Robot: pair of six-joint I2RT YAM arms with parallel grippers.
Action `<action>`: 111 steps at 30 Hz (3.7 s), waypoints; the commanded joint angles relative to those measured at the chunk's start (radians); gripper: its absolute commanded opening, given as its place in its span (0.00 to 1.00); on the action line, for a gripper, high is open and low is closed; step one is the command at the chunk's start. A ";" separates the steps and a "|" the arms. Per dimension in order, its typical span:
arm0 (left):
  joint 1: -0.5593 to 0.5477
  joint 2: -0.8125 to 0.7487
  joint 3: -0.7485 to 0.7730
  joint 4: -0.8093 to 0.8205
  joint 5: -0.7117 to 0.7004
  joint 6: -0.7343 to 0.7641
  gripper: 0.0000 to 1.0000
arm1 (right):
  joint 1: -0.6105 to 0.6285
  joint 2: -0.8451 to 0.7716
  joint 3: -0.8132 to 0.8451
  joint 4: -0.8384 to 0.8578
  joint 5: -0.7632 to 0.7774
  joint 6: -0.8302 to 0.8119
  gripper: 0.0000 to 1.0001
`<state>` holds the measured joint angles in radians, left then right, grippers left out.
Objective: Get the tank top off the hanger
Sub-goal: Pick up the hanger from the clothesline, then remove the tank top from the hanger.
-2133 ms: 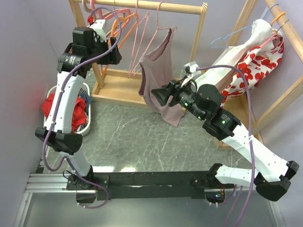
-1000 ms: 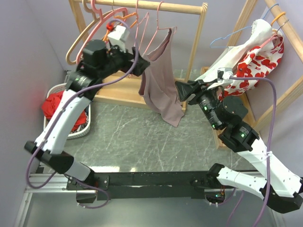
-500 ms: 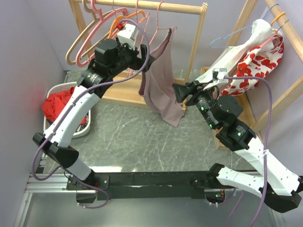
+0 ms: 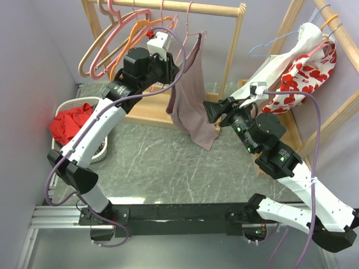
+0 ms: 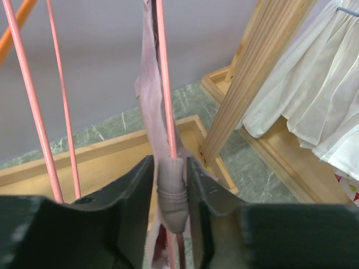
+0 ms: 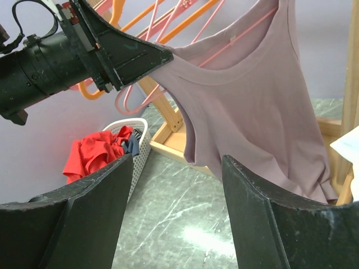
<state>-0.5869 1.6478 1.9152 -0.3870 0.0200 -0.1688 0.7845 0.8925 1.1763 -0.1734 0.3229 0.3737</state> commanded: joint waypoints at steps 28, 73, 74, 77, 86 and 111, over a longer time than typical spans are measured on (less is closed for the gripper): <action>-0.065 -0.192 0.056 0.073 -0.098 0.037 0.01 | -0.010 -0.026 -0.012 0.035 0.002 0.024 0.72; -0.083 -0.749 -0.318 -0.319 0.210 -0.221 0.01 | -0.010 0.223 0.192 -0.046 -0.045 -0.047 0.73; -0.083 -0.752 -0.318 -0.314 0.209 -0.221 0.01 | -0.008 0.227 0.194 -0.055 -0.038 -0.032 0.71; -0.083 -0.755 -0.320 -0.302 0.202 -0.221 0.01 | -0.008 0.226 0.195 -0.080 -0.022 0.002 0.67; -0.083 -0.758 -0.318 -0.285 0.254 -0.230 0.01 | -0.010 0.259 0.183 -0.087 -0.044 0.021 0.64; -0.083 -0.772 -0.289 -0.403 0.346 -0.209 0.01 | -0.043 0.235 0.175 -0.040 0.237 -0.097 0.00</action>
<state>-0.6674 0.8810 1.5780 -0.7940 0.2577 -0.3943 0.7746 1.1656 1.3323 -0.2661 0.4553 0.3229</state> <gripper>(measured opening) 0.125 0.020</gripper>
